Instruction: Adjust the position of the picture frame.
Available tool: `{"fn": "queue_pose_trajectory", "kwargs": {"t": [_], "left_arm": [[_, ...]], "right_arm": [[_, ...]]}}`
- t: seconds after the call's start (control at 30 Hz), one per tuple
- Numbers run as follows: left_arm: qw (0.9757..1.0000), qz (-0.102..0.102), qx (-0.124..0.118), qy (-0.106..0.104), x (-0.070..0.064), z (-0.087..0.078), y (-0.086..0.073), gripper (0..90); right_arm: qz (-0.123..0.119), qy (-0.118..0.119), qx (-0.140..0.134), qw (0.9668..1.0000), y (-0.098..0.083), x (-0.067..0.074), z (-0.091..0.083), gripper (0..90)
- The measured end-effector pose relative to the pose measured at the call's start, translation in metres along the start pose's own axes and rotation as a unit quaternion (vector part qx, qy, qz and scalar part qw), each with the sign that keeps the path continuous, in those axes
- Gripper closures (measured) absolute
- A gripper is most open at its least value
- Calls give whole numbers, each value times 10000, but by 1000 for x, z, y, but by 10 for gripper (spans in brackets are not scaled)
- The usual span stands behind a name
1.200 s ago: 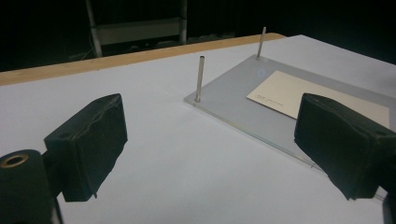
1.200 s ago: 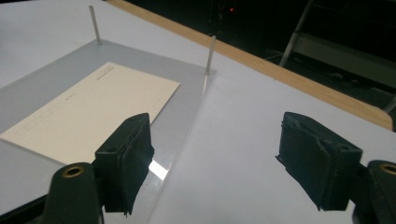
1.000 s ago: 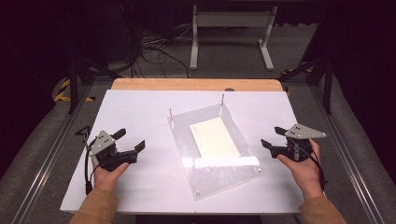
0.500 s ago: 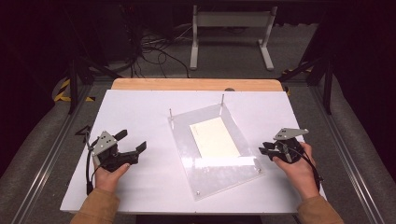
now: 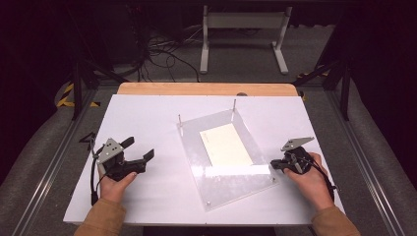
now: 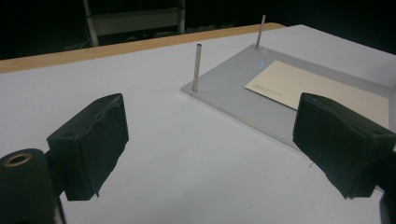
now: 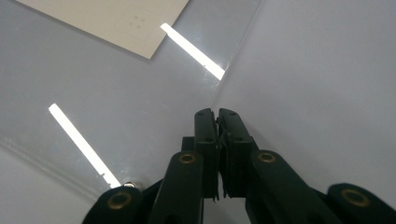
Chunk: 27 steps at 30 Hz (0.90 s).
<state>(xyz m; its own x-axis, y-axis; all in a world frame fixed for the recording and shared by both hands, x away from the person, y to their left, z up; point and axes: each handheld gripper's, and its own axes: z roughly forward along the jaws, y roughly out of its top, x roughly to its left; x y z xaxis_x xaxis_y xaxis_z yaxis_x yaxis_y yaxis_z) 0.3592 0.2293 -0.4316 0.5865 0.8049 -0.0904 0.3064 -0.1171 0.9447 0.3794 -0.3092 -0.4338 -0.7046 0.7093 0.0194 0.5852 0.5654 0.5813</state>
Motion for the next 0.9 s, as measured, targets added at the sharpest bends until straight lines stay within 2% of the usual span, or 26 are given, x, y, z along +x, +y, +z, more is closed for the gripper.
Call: {"fn": "queue_pose_trajectory", "kwargs": {"t": [0.27, 0.63, 0.73, 0.8, 0.9], "left_arm": [[10000, -3, 16, 1, 0, 0, 0, 106], [10000, -6, 22, -19, -1, 2, 0, 106], [10000, 2, 26, -13, -1, 2, 0, 106], [10000, 0, 30, -12, -1, 2, 0, 106], [10000, 1, 31, -14, -1, 2, 0, 107]], "right_arm": [[99, 230, 25, 9997, -1, 0, 4, 898], [194, 294, -3, 9994, -2, 3, 5, 899], [135, 582, 14, 9982, 1, 11, 8, 899], [119, 645, 17, 9978, 2, 14, 9, 899], [-33, 812, 44, 9967, 7, 26, 14, 899]]}}
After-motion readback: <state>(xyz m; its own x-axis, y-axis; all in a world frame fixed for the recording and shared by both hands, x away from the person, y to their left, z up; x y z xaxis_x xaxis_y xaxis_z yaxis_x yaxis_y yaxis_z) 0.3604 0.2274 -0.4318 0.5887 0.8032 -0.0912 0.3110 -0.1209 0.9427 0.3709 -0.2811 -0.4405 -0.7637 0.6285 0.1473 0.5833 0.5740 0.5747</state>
